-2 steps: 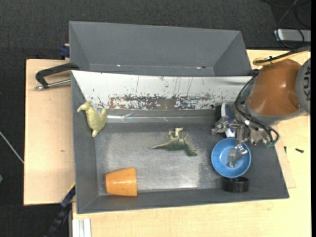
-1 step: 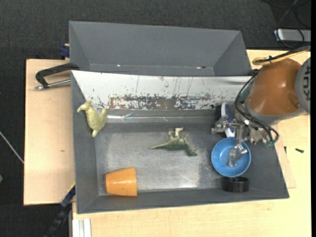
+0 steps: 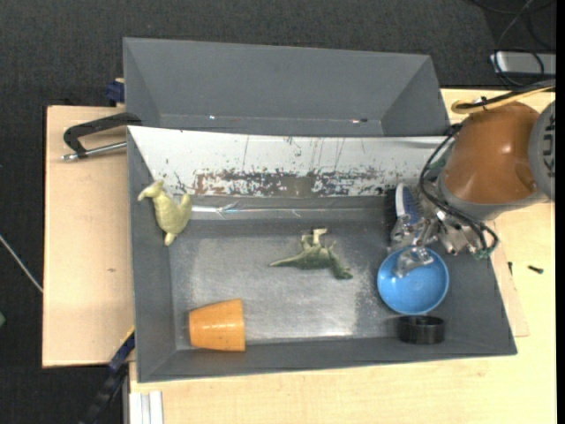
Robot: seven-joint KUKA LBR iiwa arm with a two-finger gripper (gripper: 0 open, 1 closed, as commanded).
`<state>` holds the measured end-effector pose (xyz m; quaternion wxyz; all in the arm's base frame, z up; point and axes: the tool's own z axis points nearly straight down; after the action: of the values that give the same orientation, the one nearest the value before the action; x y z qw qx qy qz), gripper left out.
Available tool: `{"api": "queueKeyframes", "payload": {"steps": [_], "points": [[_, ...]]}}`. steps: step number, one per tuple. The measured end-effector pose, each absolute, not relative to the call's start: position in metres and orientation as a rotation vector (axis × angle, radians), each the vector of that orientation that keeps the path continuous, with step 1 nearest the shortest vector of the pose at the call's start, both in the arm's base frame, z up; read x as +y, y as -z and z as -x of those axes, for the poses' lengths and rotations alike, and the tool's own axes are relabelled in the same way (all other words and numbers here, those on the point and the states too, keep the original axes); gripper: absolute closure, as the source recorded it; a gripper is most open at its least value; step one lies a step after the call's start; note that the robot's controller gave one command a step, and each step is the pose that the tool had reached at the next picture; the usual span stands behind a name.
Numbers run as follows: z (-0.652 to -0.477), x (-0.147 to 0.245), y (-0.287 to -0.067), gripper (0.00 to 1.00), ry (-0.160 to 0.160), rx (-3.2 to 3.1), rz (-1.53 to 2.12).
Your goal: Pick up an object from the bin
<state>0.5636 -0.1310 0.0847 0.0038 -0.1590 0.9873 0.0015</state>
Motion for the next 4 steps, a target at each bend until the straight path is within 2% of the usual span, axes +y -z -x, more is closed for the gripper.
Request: {"api": "queueKeyframes", "payload": {"steps": [3, 4], "points": [[-0.568, -0.130, -0.111, 1.00, 0.002, 3.095, 0.494], [-0.571, -0.129, -0.153, 1.00, 0.004, 3.092, 0.492]]}}
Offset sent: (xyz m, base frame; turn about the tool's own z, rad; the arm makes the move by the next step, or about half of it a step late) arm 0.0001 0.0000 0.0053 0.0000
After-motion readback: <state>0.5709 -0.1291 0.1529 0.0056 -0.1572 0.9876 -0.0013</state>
